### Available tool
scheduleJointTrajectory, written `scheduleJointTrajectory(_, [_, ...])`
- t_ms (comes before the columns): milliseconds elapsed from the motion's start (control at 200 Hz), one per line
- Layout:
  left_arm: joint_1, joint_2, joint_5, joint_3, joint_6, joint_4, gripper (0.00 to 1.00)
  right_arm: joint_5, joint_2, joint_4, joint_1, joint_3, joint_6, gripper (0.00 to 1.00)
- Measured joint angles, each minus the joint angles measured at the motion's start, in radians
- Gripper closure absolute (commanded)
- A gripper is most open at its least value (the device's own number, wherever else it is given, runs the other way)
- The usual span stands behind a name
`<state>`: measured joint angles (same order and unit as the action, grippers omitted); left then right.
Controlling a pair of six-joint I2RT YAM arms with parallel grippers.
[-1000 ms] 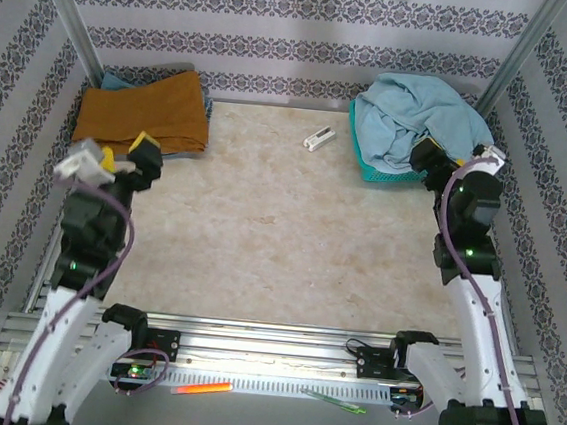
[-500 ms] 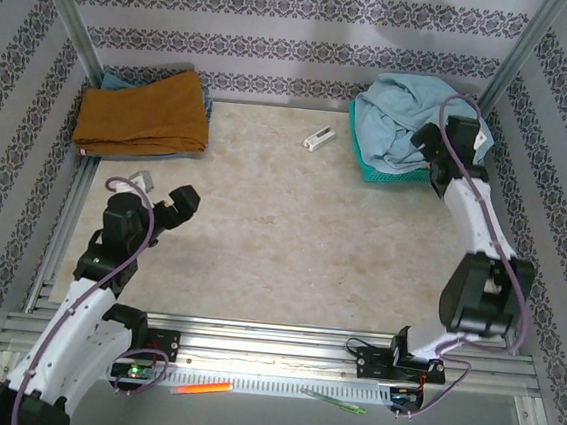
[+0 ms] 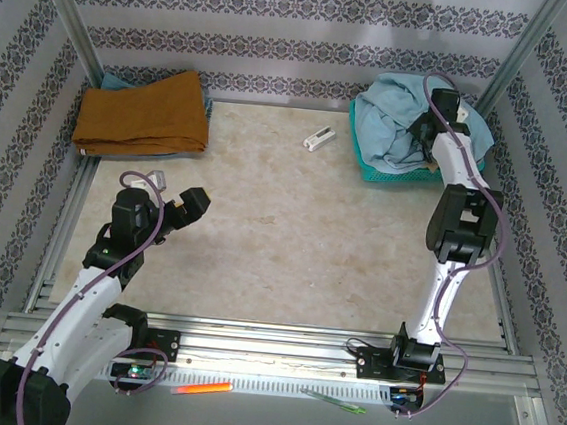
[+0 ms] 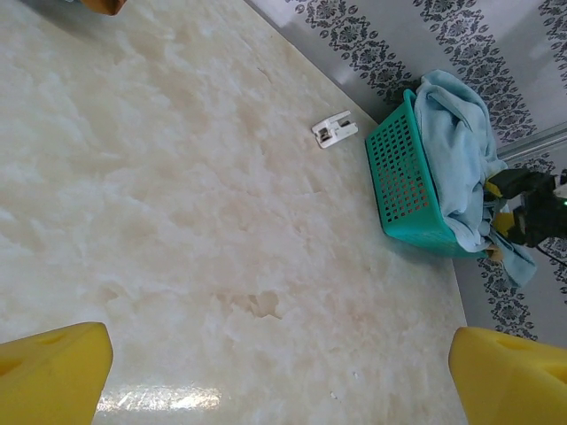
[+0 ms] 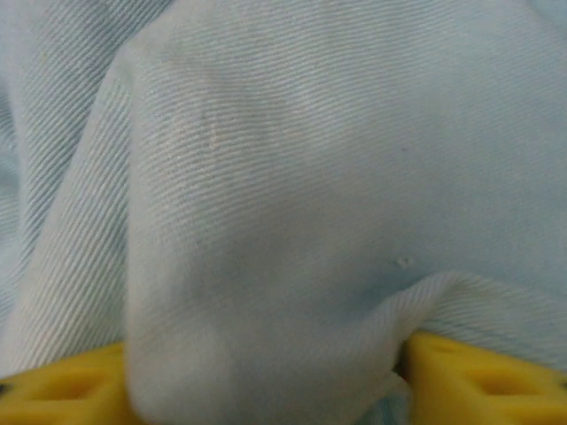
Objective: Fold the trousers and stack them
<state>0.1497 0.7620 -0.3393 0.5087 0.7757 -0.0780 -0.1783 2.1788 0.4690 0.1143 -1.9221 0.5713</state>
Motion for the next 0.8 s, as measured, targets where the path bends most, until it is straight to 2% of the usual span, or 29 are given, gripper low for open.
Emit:
scheduleJointTrajectory(70, [0.000,0.000,0.003,0.000,0.000,0.000,0.03,0.034,0.021,0.011,0.005,-0.029,-0.006,1.00])
scheduleJointTrajectory(260, [0.000,0.013,-0.001,0.019,0.001,0.003,0.07,0.055,-0.068,-0.022,-0.009,0.046,-0.029,1.00])
scheduleJointTrajectory(405, [0.002,0.035,-0.025,0.063,0.004,0.004,0.10,0.044,-0.266,-0.056,-0.061,0.175,-0.050,1.00])
scheduleJointTrajectory(799, [0.014,-0.066,-0.049,0.176,0.000,-0.052,0.11,0.058,-0.851,-0.056,-0.385,0.243,-0.165,1.00])
